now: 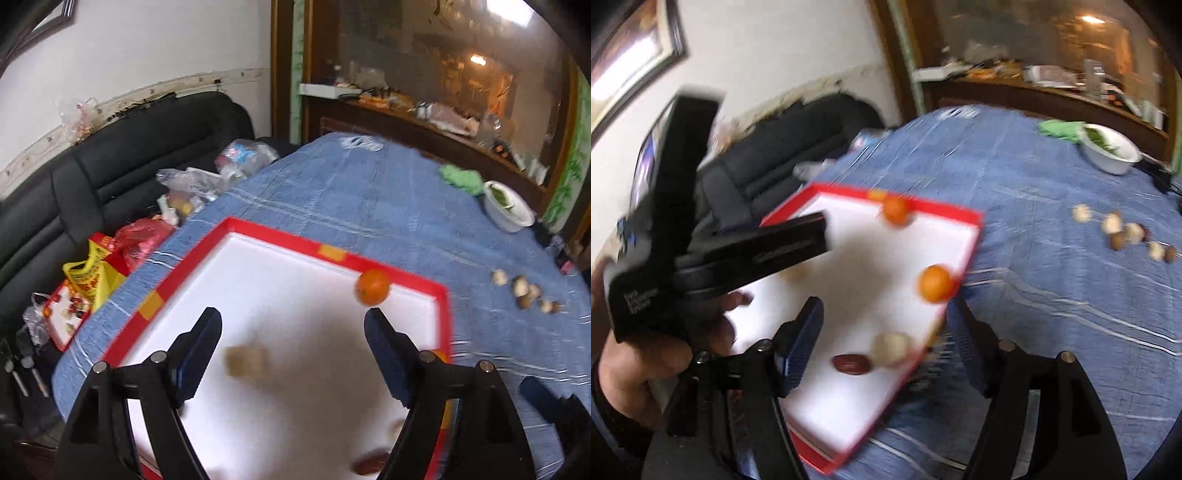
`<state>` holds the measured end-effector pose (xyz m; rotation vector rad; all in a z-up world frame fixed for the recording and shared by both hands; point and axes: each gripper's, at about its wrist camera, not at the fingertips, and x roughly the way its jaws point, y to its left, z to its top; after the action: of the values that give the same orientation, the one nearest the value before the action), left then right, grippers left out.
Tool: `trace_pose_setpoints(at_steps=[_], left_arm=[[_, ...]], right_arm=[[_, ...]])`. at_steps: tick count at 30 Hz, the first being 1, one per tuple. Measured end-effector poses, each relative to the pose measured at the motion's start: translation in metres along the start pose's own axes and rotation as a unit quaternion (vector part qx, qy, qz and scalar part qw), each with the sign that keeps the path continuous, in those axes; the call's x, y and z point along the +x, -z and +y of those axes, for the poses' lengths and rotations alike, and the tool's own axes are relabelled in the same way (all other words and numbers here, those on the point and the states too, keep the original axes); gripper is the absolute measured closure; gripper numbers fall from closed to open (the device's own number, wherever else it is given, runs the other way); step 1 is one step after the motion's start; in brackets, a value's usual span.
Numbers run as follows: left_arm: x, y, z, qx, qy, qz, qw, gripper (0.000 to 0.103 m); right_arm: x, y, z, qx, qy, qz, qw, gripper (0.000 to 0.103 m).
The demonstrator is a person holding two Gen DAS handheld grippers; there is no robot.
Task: Organize fruits
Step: 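Grasp a brown nut with the right tool while the left tool grasps another nut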
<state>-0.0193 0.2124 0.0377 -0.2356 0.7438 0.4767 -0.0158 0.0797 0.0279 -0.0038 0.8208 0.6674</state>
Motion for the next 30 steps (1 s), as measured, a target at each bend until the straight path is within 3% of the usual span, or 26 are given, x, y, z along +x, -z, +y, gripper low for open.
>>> trace_pose_setpoints(at_steps=[5,11,15,23,27,30], left_arm=[[-0.007,0.009,-0.056,0.050,0.053,0.001,0.9973,0.024],[0.007,0.023,-0.134,0.102,0.106,0.032,0.9887,0.024],[0.021,0.027,-0.182,0.136,0.120,0.044,0.9824,0.024],[0.046,0.027,-0.240,0.160,0.137,0.050,0.9763,0.024],[0.065,0.024,-0.263,0.161,0.144,0.058,0.9748,0.024],[0.077,0.024,-0.277,0.160,0.151,0.065,0.9733,0.024]], right_arm=[[-0.042,0.002,-0.072,0.037,0.078,-0.046,0.995,0.033],[-0.061,0.004,-0.194,0.133,0.180,-0.044,0.974,0.033],[-0.051,-0.011,-0.261,0.176,0.213,-0.029,0.960,0.046],[-0.008,-0.035,-0.314,0.193,0.207,-0.002,0.959,0.054],[0.005,-0.036,-0.325,0.208,0.186,0.010,0.960,0.077],[-0.002,-0.032,-0.327,0.215,0.175,0.013,0.961,0.077]])
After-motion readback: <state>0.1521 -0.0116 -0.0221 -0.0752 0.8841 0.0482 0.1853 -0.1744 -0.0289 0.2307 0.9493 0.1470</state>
